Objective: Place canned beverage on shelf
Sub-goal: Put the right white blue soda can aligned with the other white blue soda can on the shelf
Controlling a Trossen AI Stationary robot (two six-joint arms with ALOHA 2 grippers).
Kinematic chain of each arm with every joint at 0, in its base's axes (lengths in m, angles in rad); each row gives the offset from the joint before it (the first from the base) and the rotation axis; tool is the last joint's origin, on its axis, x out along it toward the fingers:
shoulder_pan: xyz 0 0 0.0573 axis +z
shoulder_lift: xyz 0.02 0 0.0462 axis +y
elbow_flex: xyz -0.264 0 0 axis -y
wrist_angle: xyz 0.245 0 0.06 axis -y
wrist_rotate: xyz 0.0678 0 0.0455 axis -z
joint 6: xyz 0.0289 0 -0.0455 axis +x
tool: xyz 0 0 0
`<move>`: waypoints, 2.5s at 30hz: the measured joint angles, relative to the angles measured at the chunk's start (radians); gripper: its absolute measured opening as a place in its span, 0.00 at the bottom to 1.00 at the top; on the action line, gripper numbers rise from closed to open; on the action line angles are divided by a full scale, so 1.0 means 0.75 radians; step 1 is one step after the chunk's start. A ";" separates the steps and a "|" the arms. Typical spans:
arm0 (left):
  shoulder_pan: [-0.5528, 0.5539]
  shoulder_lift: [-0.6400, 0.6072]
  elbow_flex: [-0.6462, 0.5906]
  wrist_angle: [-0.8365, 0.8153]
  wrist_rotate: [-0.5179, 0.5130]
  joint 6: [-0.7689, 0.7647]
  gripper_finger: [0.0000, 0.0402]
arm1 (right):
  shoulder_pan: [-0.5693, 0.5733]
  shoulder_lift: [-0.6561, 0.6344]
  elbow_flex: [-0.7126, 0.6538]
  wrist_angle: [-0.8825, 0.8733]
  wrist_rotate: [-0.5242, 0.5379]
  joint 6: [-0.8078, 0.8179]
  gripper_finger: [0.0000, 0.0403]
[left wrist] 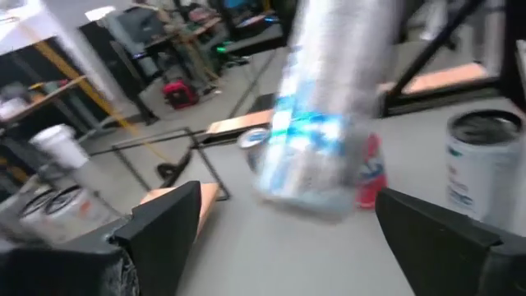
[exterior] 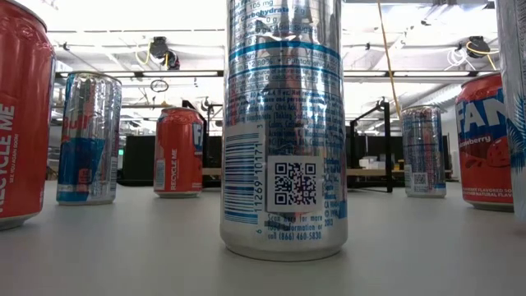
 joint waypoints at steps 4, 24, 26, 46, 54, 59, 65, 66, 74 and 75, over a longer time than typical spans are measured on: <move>0.032 0.000 0.000 -0.005 0.138 0.004 0.91 | -0.050 0.000 -0.063 0.168 0.001 -0.146 0.56; 0.065 0.000 0.001 -0.176 0.106 -0.075 0.91 | -0.164 0.000 -0.098 0.566 -0.179 -0.606 0.56; 0.055 0.000 0.001 -0.181 0.105 -0.096 0.91 | -0.164 0.000 -0.098 0.545 -0.182 -0.607 0.56; 0.033 0.000 0.001 -0.189 0.110 -0.134 0.65 | -0.167 0.000 -0.098 0.561 -0.241 -0.628 0.61; 0.016 -0.004 0.001 -0.179 0.122 -0.133 0.64 | -0.163 -0.002 -0.098 0.551 -0.263 -0.771 0.69; 0.009 -0.034 0.000 -0.172 0.220 -0.149 0.64 | -0.162 -0.003 -0.097 0.485 -0.332 -0.845 0.79; 0.045 -0.040 0.000 -0.192 0.468 -0.211 0.64 | -0.165 -0.003 -0.097 0.395 -0.355 -0.872 0.87; 0.054 -0.040 0.000 -0.200 0.526 -0.223 0.64 | -0.165 -0.003 -0.097 0.387 -0.354 -0.884 0.87; 0.158 -0.040 0.000 -0.223 1.013 -0.337 0.64 | -0.066 -0.003 -0.097 0.313 -0.353 -1.093 0.87; 0.176 -0.040 0.000 -0.224 1.078 -0.354 0.64 | -0.053 -0.003 -0.097 0.312 -0.354 -1.122 0.87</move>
